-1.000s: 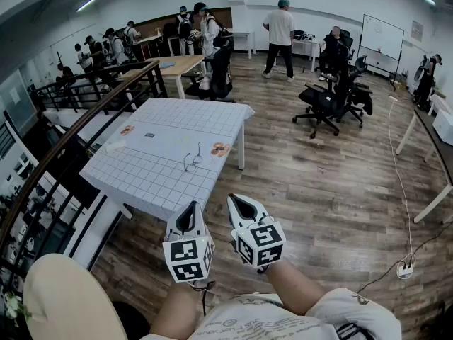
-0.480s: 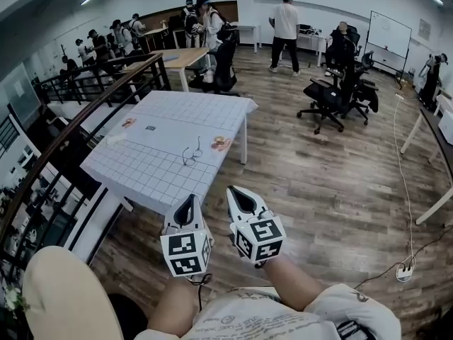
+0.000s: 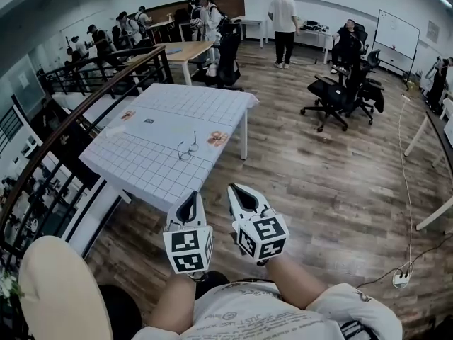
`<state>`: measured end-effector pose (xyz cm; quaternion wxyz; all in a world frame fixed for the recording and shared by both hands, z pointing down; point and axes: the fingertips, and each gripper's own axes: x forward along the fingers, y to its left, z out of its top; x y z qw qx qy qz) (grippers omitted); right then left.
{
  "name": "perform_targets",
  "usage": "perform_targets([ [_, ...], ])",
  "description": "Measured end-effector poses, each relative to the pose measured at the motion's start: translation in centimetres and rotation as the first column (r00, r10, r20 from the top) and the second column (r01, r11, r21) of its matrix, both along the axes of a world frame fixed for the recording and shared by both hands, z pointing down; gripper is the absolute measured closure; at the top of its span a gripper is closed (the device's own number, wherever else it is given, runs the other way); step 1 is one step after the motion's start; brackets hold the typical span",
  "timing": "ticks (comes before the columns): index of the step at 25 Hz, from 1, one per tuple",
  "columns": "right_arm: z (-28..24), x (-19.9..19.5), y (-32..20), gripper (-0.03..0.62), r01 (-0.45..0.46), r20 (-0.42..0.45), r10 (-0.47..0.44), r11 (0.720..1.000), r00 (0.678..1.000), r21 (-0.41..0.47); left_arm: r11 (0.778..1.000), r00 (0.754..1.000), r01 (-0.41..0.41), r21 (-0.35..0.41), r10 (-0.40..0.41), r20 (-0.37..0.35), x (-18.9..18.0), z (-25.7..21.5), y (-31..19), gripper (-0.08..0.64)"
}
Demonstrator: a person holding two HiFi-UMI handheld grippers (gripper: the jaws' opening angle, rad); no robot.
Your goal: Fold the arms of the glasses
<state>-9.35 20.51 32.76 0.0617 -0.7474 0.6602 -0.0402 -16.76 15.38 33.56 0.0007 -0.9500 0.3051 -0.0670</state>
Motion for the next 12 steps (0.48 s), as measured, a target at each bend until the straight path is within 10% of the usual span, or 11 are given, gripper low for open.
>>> perform_targets([
  [12, 1.2, 1.7, -3.2, 0.577, 0.058, -0.008, -0.059, 0.998, 0.998, -0.014, 0.999, 0.999, 0.041, -0.032, -0.041, -0.005, 2.0, 0.9, -3.2, 0.548],
])
